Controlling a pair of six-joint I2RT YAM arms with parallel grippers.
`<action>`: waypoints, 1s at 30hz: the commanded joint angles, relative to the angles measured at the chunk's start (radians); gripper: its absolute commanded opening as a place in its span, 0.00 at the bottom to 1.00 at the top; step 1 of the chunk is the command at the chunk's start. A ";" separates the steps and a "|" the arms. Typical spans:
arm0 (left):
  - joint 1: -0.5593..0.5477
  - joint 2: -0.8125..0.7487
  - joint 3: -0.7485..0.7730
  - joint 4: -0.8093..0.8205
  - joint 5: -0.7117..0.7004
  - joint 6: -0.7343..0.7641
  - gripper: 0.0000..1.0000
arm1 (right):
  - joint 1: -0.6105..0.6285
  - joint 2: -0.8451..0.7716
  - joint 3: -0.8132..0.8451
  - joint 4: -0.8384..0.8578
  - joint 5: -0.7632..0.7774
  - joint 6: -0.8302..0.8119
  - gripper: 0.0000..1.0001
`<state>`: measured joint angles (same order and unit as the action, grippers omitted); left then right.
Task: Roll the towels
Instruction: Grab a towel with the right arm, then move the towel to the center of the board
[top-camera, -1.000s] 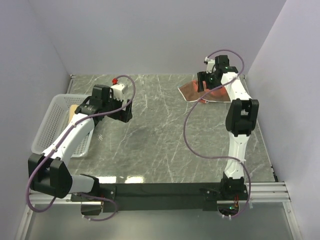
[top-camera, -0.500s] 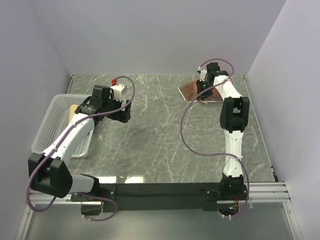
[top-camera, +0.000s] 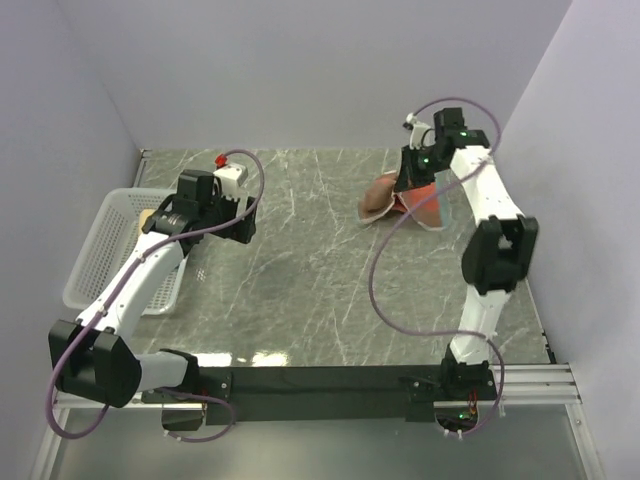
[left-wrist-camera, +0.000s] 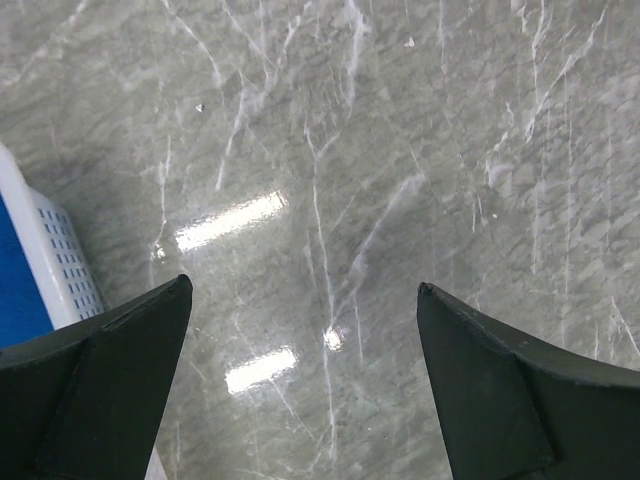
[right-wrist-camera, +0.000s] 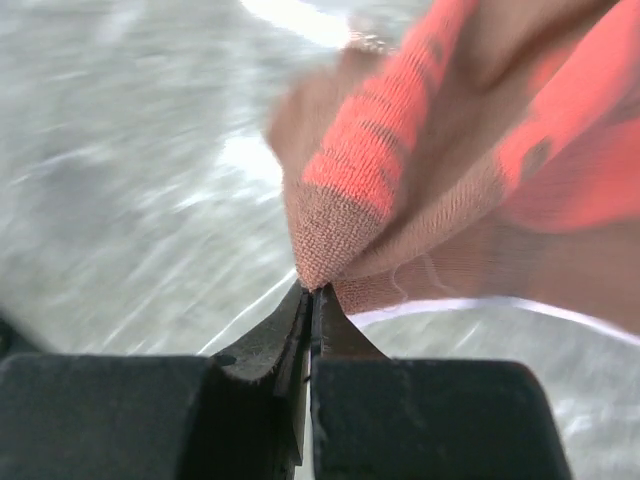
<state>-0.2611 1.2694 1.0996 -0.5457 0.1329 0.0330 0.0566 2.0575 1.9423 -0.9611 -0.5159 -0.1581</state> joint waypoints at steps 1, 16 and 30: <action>0.019 -0.025 0.011 0.001 0.033 -0.002 0.99 | 0.018 -0.175 -0.081 -0.074 -0.137 -0.032 0.00; 0.126 0.021 -0.027 0.076 0.482 -0.025 0.91 | 0.287 -0.255 -0.458 0.066 -0.240 -0.006 0.37; -0.167 -0.007 -0.130 0.131 0.452 0.284 0.87 | -0.015 -0.224 -0.523 0.056 0.247 -0.054 0.39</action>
<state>-0.3470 1.2598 0.9653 -0.4713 0.5938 0.2241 0.0448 1.8164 1.4212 -0.9100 -0.4103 -0.2161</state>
